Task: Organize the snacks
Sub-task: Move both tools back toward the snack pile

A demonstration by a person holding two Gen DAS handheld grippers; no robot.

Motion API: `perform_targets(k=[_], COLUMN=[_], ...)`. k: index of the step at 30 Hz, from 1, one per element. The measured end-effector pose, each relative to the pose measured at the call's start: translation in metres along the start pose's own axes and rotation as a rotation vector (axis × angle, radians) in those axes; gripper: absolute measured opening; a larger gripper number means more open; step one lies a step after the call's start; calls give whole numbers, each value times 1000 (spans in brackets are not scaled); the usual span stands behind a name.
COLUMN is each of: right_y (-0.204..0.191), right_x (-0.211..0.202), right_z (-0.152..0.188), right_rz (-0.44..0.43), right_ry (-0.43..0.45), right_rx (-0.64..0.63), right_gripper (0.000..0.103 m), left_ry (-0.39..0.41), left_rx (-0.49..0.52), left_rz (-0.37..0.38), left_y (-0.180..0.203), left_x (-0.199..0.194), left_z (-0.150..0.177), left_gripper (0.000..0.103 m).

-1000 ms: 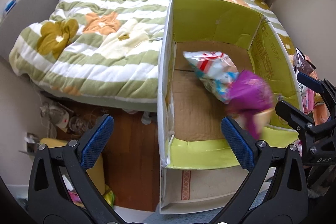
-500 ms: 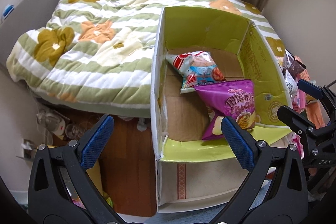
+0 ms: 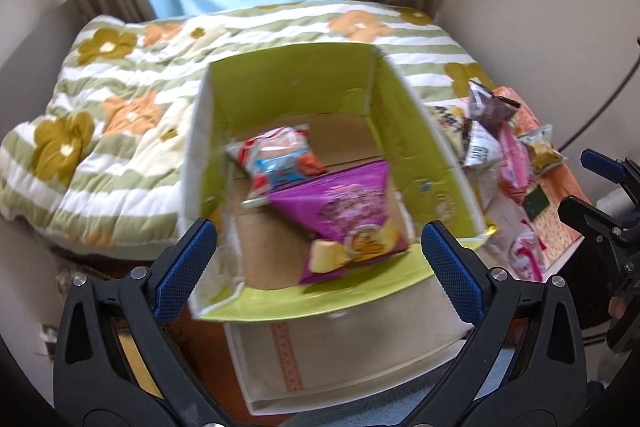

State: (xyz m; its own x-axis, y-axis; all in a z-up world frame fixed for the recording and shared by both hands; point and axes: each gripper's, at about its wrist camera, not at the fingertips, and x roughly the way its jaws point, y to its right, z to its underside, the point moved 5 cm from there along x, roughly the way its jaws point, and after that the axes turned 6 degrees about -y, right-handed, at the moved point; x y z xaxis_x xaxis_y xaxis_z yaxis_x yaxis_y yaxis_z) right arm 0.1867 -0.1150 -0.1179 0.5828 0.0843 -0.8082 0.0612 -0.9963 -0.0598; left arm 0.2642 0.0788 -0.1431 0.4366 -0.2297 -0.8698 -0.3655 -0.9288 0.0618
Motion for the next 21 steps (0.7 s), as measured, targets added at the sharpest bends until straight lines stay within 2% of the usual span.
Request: perform_targets(k=[5,11,16,21], right_y=[52,103,140,160], right_x=[-13,-9,3,23], right_z=[26,61,89,114], right_rz=[45,46,-4,-67], right_ry=[-30,-120,-186,-244], right_rx=[15,13,19,6], right_gripper=[103,103,103,103], left_ry=[7,-36,-106,-200], left_rx=[55,123,167,227], left_rz=[27,73,94,96], left_y=[66,152,212,252], left_x=[2,23,59,102], left_z=[-6,-8,-10,0], left_gripper=[102,102,102,102])
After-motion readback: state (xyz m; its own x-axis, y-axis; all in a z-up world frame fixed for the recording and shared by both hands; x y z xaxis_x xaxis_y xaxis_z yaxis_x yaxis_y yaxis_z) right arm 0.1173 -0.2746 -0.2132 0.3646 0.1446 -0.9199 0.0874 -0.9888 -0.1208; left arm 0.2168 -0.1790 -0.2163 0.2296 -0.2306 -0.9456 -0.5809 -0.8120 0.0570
